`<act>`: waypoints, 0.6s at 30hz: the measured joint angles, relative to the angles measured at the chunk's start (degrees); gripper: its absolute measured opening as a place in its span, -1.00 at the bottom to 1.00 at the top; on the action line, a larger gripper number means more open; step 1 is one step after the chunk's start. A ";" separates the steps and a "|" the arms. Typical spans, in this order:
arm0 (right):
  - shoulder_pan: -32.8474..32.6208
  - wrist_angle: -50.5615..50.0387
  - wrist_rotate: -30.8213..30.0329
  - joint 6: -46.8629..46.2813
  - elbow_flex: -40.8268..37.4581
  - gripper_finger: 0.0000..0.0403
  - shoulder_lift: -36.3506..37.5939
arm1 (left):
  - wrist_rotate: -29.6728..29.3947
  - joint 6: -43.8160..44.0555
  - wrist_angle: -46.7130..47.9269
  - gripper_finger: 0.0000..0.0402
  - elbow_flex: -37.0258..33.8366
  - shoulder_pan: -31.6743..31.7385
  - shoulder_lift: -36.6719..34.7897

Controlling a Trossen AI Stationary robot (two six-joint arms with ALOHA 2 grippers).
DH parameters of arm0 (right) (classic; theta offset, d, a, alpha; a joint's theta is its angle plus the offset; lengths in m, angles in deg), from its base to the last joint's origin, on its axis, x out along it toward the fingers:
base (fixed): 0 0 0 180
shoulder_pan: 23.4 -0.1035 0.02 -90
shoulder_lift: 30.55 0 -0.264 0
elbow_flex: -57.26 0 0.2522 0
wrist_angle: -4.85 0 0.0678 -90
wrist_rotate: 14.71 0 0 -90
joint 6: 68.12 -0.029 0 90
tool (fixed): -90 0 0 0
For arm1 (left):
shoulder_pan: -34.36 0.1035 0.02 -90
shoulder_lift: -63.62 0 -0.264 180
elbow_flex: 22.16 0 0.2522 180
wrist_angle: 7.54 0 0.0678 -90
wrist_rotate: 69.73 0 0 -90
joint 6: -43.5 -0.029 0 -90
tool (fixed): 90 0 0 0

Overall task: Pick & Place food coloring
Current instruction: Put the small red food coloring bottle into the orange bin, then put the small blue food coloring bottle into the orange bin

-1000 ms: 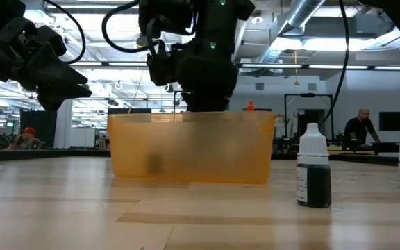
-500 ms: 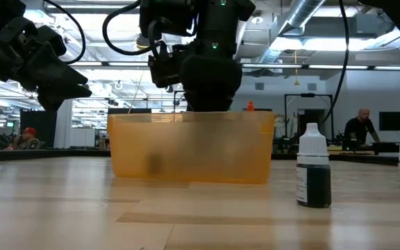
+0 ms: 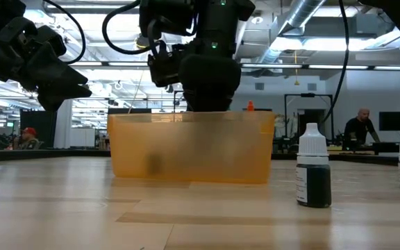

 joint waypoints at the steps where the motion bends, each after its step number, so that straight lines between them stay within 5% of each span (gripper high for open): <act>1: 0.00 0.15 0.00 0.00 0.00 -0.54 0.01 | 0.00 0.00 0.00 -0.16 0.00 0.00 0.00; 9: 0.04 0.23 0.07 0.00 0.00 -0.53 0.01 | 0.02 0.02 0.00 -0.16 0.00 0.00 -0.01; 18: 0.33 0.24 0.09 -0.02 0.00 -0.28 0.01 | 0.02 0.04 -0.02 -0.16 0.00 0.00 -0.01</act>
